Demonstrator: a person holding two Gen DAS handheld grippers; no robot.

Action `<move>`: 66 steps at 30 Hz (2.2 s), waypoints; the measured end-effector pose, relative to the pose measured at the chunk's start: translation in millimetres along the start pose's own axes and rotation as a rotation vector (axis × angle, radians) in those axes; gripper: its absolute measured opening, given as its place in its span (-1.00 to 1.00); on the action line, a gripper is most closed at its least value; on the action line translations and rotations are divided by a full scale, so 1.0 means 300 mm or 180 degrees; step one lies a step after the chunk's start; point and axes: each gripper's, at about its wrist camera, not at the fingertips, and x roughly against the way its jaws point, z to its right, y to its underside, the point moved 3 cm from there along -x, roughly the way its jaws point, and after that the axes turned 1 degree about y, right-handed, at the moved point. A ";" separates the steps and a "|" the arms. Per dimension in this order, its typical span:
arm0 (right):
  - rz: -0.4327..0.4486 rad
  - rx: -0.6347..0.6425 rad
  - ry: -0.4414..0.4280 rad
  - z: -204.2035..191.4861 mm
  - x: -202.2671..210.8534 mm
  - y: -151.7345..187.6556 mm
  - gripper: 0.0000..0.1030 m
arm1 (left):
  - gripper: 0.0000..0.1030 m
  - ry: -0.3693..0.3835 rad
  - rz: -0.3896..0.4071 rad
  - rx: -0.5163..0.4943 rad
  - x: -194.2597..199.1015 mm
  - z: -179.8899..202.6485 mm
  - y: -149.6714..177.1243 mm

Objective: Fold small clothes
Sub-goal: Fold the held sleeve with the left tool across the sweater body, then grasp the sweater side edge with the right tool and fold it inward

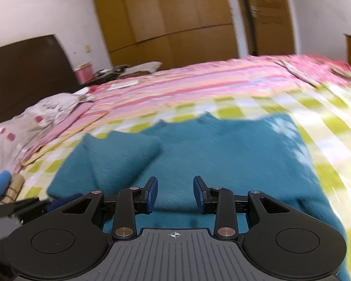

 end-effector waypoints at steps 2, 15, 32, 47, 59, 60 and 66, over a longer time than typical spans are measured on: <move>0.0000 0.0116 -0.0087 -0.050 -0.026 -0.034 -0.35 | 0.08 -0.0024 0.0058 0.0123 0.024 -0.034 0.003; -0.0231 0.0917 -0.0194 -0.361 -0.307 -0.131 -0.05 | 0.08 -0.0151 0.0017 0.0499 0.014 -0.196 0.053; -0.0201 0.0483 0.0017 -0.190 -0.287 -0.188 -0.85 | 0.09 -0.0162 0.0122 0.0567 0.032 -0.224 0.052; 0.0016 -0.0841 0.0119 0.212 -0.136 -0.108 -0.70 | 0.18 -0.0081 0.0112 0.0358 0.019 -0.166 0.069; 0.0091 -0.1552 -0.0065 0.348 -0.081 -0.047 -0.18 | 0.19 -0.0105 0.0088 0.0322 0.012 -0.160 0.076; 0.0080 -0.1567 -0.0023 0.350 -0.092 -0.047 -0.18 | 0.19 -0.0105 0.0085 0.0323 0.013 -0.159 0.076; -0.0102 -0.1756 0.0209 0.378 -0.169 -0.055 -0.71 | 0.19 -0.0114 0.0092 0.0285 0.014 -0.151 0.079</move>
